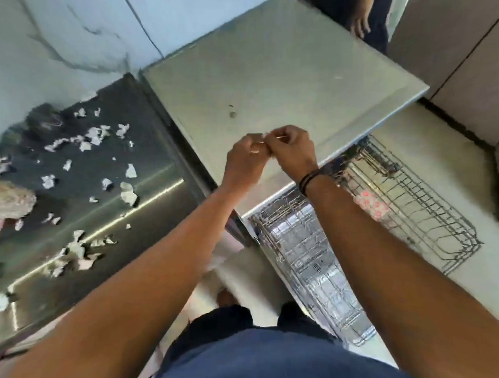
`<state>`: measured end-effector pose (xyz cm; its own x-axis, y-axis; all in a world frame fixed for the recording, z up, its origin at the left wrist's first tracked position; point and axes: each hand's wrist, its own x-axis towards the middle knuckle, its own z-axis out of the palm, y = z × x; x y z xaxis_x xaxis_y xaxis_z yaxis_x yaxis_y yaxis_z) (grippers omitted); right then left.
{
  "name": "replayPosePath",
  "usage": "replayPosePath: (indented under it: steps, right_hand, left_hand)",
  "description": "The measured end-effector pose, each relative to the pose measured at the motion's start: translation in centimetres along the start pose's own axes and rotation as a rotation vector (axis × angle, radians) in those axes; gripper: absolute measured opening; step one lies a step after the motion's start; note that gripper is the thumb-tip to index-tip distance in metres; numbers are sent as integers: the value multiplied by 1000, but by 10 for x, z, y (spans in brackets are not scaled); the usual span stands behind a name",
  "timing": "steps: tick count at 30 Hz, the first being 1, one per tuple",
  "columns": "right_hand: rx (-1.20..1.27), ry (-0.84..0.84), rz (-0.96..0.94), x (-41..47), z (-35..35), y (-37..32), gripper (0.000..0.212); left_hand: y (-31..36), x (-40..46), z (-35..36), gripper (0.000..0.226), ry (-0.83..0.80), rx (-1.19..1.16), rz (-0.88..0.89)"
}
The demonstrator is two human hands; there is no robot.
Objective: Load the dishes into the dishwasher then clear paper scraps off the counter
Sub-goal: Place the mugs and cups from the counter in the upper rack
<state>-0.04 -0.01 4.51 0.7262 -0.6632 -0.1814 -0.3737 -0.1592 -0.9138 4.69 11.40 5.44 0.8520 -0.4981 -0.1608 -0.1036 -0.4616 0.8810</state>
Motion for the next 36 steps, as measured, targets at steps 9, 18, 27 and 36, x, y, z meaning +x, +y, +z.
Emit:
replayPosePath:
  steps: [9, 18, 27, 36]
  right_hand:
    - [-162, -343, -260, -52, 168, -103, 31]
    - [-279, -599, -386, -103, 328, -160, 36]
    - [-376, -735, -428, -128, 404, -173, 50]
    - [-415, -819, -449, -112, 452, -190, 49]
  left_hand:
    - [-78, -41, -186, 21, 390, -83, -112]
    - [-177, -94, -333, 25, 739, -211, -304]
    - [-226, -121, -398, 30, 905, -286, -435]
    - [-245, -102, -417, 40, 996, -417, -506]
